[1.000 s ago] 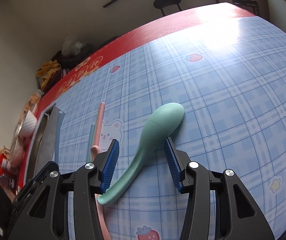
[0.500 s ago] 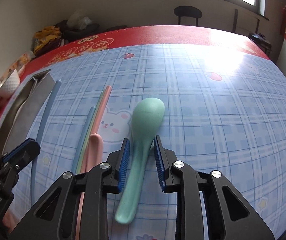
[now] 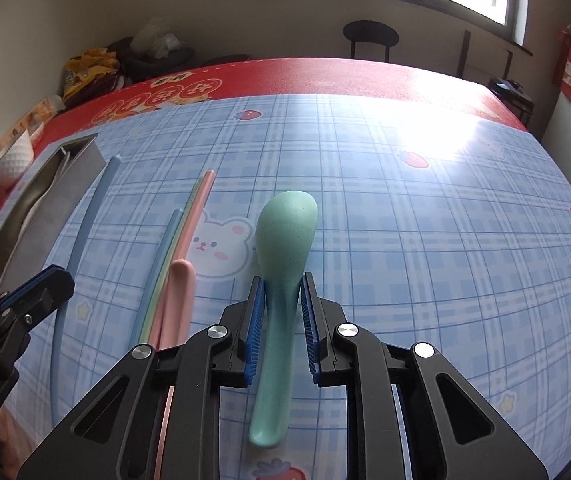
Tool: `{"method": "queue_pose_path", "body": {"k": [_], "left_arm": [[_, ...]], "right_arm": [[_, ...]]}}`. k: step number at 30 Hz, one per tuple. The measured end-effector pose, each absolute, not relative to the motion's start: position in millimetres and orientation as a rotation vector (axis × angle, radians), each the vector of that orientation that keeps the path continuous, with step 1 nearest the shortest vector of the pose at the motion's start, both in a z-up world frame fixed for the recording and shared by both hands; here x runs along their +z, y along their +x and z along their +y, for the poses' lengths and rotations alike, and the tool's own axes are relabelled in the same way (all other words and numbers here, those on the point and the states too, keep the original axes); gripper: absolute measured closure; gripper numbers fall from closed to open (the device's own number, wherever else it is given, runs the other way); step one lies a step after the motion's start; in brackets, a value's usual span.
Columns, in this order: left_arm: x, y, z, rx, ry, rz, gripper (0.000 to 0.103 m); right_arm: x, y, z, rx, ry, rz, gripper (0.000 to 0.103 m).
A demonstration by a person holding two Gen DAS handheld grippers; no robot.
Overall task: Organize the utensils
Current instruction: 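Lift the mint green spoon with the right tool while the left tool holds the blue chopstick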
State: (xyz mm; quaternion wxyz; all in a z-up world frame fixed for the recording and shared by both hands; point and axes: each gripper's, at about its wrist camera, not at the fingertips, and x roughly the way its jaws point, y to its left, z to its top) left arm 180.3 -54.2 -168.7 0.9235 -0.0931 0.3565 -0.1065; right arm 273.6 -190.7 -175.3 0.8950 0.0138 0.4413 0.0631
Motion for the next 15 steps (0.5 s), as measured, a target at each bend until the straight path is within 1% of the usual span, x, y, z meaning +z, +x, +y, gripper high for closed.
{"method": "queue_pose_path", "body": {"k": [1,2,3,12,15], "left_arm": [[-168.7,180.3,-53.9,-0.218,-0.192,0.732,0.097],[-168.8,180.3,-54.3,-0.218,-0.194,0.732,0.097],[-168.8,180.4,-54.4,-0.219,-0.194,0.734,0.097],[-168.3,180.4,-55.1,-0.221,-0.190,0.734,0.097],[-168.2,181.0,-55.0,-0.223,-0.191,0.735,0.097]], "right_arm": [[-173.7,273.0,-191.9,0.127,0.035,0.907,0.086],[-172.3,272.3,-193.4,0.122,0.041,0.900,0.091],[-170.8,271.6,-194.5,0.108,0.037,0.894,0.092],[-171.9,271.4,-190.1,0.165,0.026,0.924,0.092],[-168.7,267.7,-192.3,0.147,0.027,0.912,0.090]]}}
